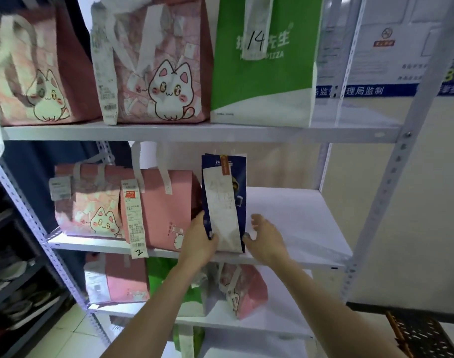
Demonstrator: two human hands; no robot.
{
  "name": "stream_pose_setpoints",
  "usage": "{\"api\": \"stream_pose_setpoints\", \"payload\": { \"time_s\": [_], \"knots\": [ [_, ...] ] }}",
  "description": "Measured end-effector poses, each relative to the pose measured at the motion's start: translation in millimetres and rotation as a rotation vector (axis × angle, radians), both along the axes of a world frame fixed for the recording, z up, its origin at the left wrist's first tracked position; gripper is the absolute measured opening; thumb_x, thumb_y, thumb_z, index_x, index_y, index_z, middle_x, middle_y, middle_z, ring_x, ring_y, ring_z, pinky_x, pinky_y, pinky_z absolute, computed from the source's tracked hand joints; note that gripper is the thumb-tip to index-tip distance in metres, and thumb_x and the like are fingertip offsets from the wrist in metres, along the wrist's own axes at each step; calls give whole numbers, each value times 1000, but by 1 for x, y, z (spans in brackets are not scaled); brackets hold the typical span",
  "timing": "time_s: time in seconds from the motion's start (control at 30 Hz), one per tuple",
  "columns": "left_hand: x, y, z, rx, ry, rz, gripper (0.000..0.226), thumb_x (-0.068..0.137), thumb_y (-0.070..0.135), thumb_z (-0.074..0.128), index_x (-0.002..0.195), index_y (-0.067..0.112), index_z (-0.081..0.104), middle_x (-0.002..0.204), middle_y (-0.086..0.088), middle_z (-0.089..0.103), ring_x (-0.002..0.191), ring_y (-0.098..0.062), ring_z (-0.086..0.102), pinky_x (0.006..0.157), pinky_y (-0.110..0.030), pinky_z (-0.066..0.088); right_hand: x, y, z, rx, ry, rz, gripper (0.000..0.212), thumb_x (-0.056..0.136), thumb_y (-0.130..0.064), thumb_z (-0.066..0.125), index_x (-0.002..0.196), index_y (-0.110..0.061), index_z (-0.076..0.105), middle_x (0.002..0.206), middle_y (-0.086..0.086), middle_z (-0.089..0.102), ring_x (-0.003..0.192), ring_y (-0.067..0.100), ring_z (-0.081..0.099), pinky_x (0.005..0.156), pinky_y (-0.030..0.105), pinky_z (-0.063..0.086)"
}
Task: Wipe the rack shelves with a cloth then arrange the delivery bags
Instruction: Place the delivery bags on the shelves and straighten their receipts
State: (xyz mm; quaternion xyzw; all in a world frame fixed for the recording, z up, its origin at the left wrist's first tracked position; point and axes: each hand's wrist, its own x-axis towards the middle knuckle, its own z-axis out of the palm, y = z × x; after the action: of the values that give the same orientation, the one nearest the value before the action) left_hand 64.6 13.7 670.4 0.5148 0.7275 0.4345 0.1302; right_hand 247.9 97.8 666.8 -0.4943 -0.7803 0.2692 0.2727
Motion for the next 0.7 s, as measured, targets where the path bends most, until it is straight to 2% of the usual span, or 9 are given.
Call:
{"api": "stream_pose_setpoints", "payload": {
  "time_s": [0.07, 0.13, 0.2, 0.27, 0.33, 0.4, 0.47, 0.6, 0.7],
  "knots": [
    [4, -2, 16, 93, 47, 69, 55, 99, 13, 69, 150, 23, 51, 133, 6, 62, 114, -14, 65, 96, -28, 56, 17, -10, 33, 251, 114, -79, 31, 93, -42, 63, 120, -27, 66, 108, -12, 71, 97, 11, 69, 85, 34, 59],
    [7, -2, 42, 245, 102, 101, 41, 100, 17, 69, 140, 22, 58, 128, 7, 63, 101, -4, 66, 85, -23, 57, 32, -20, 80, 553, 293, -134, 13, 93, -42, 63, 87, -30, 63, 77, -15, 65, 70, 7, 63, 65, 28, 54],
    [12, 1, 77, 394, 108, 75, 32, 101, 20, 68, 133, 21, 62, 119, 10, 63, 96, 0, 66, 82, -24, 60, 44, -25, 137, 801, 493, -186, 22, 94, -39, 67, 79, -28, 54, 69, -13, 56, 62, 9, 55, 58, 20, 44],
    [15, 5, 114, 491, 108, 47, 29, 101, 19, 69, 129, 19, 63, 113, 11, 64, 96, 2, 65, 79, -20, 59, 53, -21, 194, 938, 667, -261, 25, 93, -37, 71, 86, -24, 51, 75, -9, 52, 66, 11, 49, 62, 17, 37],
    [18, 7, 144, 545, 113, 55, 27, 99, 14, 71, 125, 19, 65, 110, 11, 65, 95, 4, 64, 76, -15, 55, 54, -10, 243, 948, 714, -344, 33, 90, -42, 72, 98, -18, 52, 89, -3, 52, 80, 15, 48, 72, 21, 38],
    [18, 9, 161, 575, 120, 58, 27, 98, 10, 71, 123, 18, 66, 111, 10, 65, 95, 5, 64, 76, -12, 54, 51, 5, 275, 856, 603, -400, 49, 90, -52, 68, 114, -13, 53, 108, 0, 53, 98, 18, 50, 87, 25, 40],
    [18, 9, 170, 584, 118, 49, 27, 98, 8, 70, 124, 16, 67, 114, 7, 65, 95, 0, 66, 77, -20, 58, 46, 20, 292, 709, 452, -395, 55, 95, -57, 62, 125, -11, 55, 119, 2, 55, 111, 22, 52, 94, 32, 41],
    [18, 2, 179, 589, 109, 63, 24, 100, 12, 70, 123, 16, 67, 117, 2, 67, 96, -2, 66, 82, -32, 63, 47, 27, 296, 616, 426, -347, 12, 104, -23, 52, 102, -12, 55, 90, 0, 57, 91, 29, 58, 71, 36, 40],
    [21, -11, 186, 596, 54, 22, 26, 101, 17, 72, 126, 19, 65, 119, 5, 68, 103, -5, 67, 87, -39, 64, 57, 4, 292, 667, 570, -369, 11, 104, -19, 47, 96, -13, 50, 77, -1, 55, 74, 24, 54, 59, 42, 40]
  ]
}}
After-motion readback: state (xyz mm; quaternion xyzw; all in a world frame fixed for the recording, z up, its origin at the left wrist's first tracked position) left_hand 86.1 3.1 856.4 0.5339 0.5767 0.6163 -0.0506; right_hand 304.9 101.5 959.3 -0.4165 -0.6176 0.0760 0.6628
